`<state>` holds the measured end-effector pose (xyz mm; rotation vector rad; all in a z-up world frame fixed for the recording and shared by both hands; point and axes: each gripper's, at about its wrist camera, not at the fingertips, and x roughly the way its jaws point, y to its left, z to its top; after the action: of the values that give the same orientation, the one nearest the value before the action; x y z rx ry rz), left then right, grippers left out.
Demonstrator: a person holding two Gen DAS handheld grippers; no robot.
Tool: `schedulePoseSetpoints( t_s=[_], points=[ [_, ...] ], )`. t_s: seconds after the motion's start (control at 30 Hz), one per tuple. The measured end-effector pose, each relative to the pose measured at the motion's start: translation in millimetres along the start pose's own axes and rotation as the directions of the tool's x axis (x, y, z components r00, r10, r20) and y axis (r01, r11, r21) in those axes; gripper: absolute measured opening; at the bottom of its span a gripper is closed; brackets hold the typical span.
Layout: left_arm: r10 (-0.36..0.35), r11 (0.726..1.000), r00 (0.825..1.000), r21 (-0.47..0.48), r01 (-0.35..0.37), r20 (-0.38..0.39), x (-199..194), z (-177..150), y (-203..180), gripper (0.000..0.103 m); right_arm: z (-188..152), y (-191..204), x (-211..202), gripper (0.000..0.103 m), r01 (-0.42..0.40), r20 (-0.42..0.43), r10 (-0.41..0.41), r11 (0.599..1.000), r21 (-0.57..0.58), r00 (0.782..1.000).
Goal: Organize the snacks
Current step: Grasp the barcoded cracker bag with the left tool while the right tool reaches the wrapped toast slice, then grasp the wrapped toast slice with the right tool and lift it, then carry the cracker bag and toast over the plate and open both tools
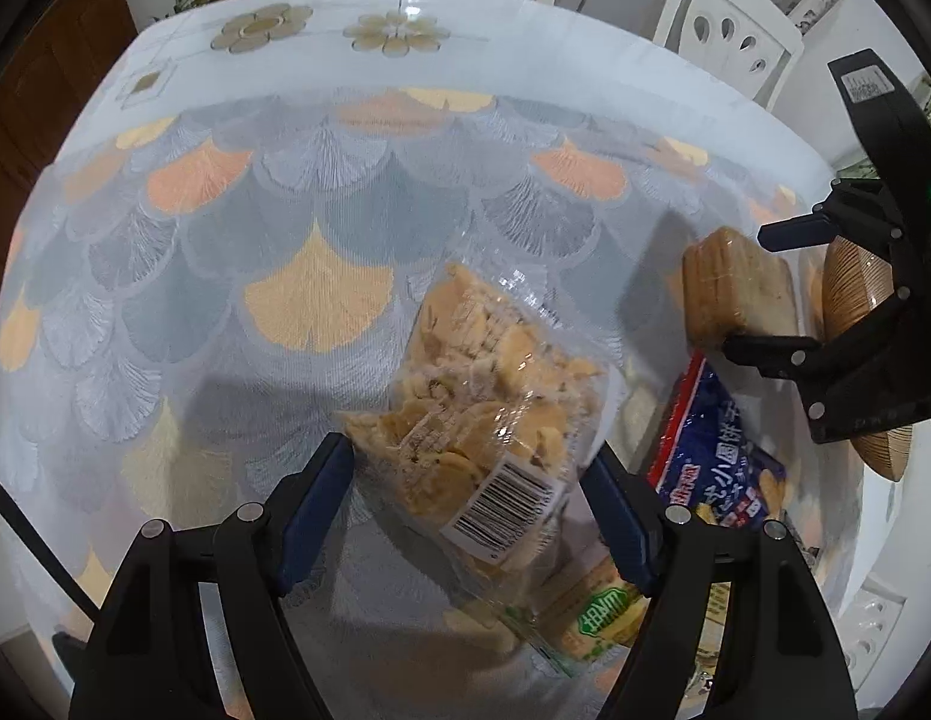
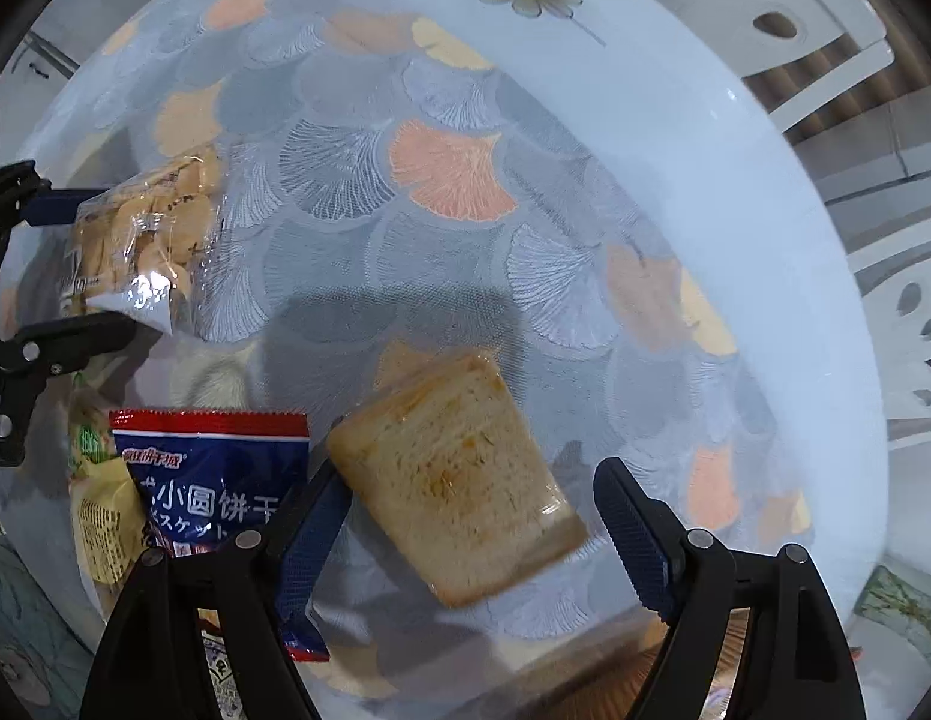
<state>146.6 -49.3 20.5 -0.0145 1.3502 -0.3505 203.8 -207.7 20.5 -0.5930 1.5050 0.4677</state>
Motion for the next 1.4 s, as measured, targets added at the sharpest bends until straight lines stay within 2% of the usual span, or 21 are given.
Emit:
schedulePoseSetpoints(
  t_s=[0.17,0.23,0.27,0.37,0.43,0.63,0.87,1.03,1.17,1.2,1.4],
  points=[
    [-0.005,1.0,1.0,-0.001,0.005,0.022,2.3,0.2,0.2,0.075,1.6,-12.2,10.0,0.08,-0.068,0.001,0.068,0.996,0.052,0.998],
    [-0.009,1.0,0.999,-0.003,0.009,0.032,2.5,0.6,-0.5,0.071,1.1,-14.9,10.0,0.077,-0.075,0.018,0.074,0.994,0.073,0.997],
    [-0.008,1.0,0.999,0.004,0.008,0.039,1.7,0.3,-1.6,0.069,1.4,-17.1,10.2,0.075,-0.085,0.026,0.083,0.993,0.087,0.996],
    [-0.025,1.0,0.999,0.009,0.024,0.047,0.1,-0.3,-4.7,0.051,-0.6,-25.5,10.7,0.066,-0.134,0.052,0.128,0.981,0.139,0.99],
    [-0.024,1.0,0.998,0.0,0.024,0.053,-1.1,-0.5,-5.1,0.047,-3.9,-26.2,9.6,0.062,-0.15,0.064,0.141,0.975,0.163,0.988],
    [-0.041,0.999,0.994,-0.028,0.044,0.098,-17.0,-6.0,-3.5,0.045,-17.8,-21.6,4.6,0.058,-0.153,0.075,0.14,0.967,0.206,0.987],
    [-0.049,0.998,0.987,-0.031,0.054,0.151,-39.7,-11.8,-8.4,0.044,-41.7,-37.8,-23.1,0.053,-0.174,0.139,0.138,0.941,0.29,0.981],
    [-0.082,0.995,0.98,-0.044,0.092,0.179,-53.1,-18.1,-12.5,0.044,-60.9,-43.4,-45.8,0.053,-0.192,0.185,0.137,0.928,0.321,0.973],
    [-0.09,0.995,0.974,-0.034,0.099,0.208,-68.2,-23.8,-21.8,0.044,-69.8,-37.0,-61.4,0.053,-0.236,0.231,0.161,0.909,0.343,0.959],
    [-0.088,0.995,0.973,-0.03,0.097,0.213,-71.1,-24.0,-24.9,0.044,-74.1,-22.7,-63.1,0.053,-0.248,0.24,0.169,0.903,0.352,0.956],
    [-0.104,0.994,0.96,0.007,0.106,0.259,-90.9,-24.7,-51.0,0.044,-103.2,-16.5,-87.7,0.053,-0.305,0.287,0.196,0.862,0.405,0.937]
  ],
)
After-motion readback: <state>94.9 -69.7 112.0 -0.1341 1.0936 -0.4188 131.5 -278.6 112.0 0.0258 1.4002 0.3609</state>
